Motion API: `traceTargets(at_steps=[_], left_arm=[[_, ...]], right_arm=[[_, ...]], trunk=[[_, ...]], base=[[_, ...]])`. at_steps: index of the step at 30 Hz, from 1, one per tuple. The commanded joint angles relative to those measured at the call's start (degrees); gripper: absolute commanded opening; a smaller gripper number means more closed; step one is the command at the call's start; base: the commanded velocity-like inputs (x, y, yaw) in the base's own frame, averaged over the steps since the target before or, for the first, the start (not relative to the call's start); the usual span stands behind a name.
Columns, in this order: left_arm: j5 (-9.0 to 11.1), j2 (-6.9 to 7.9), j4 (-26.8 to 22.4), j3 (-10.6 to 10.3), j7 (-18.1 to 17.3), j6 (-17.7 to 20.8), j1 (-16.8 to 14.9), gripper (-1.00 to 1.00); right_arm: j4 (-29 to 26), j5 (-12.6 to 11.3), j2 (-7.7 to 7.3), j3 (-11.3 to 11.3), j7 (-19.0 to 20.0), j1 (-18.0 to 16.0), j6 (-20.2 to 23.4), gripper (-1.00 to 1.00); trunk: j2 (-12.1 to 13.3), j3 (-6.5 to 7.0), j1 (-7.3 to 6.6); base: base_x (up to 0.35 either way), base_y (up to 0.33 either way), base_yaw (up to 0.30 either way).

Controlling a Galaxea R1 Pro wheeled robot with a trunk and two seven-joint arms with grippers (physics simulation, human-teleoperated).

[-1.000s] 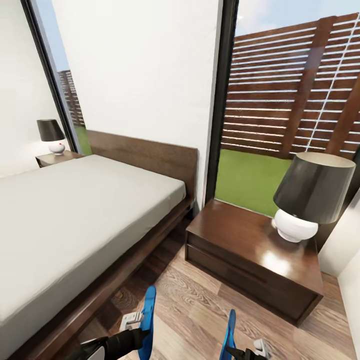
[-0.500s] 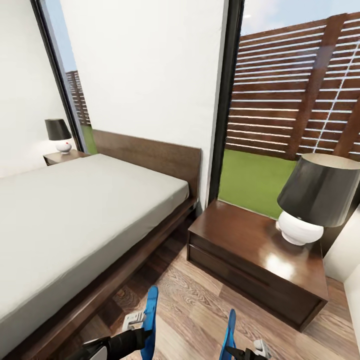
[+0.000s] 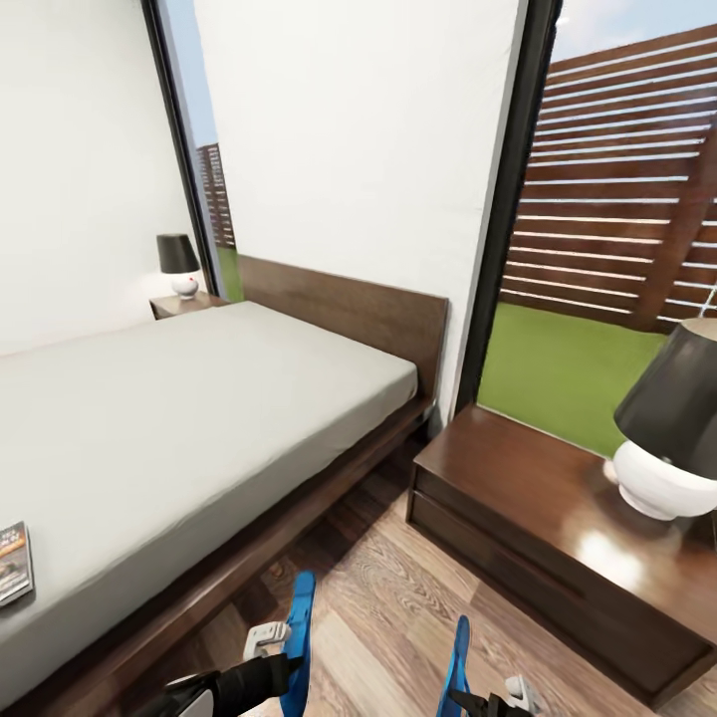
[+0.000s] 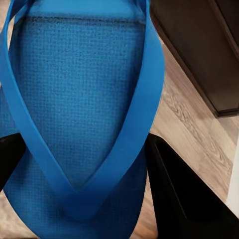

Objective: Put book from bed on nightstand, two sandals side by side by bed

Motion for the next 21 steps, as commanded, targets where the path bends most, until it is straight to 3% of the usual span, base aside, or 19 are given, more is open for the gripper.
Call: traceTargets(at_steps=[1, 21], left_arm=[[0.47, 0.03, -0.04, -0.17, -0.08, 0.41, -0.05, -1.00], [0.50, 0.02, -0.04, -0.18, -0.08, 0.55, -0.05, -1.00]], right_arm=[[-0.01, -0.37, -0.01, -0.11, 0.12, -0.01, 0.51, -1.00], [-0.01, -0.37, -0.01, -0.11, 0.12, -0.01, 0.54, -1.00]], trunk=[[-0.02, -0.05, -0.01], [-0.02, -0.05, -0.01]], base=[[0.000, 0.000, 0.288], [-0.017, 0.000, 0.288]])
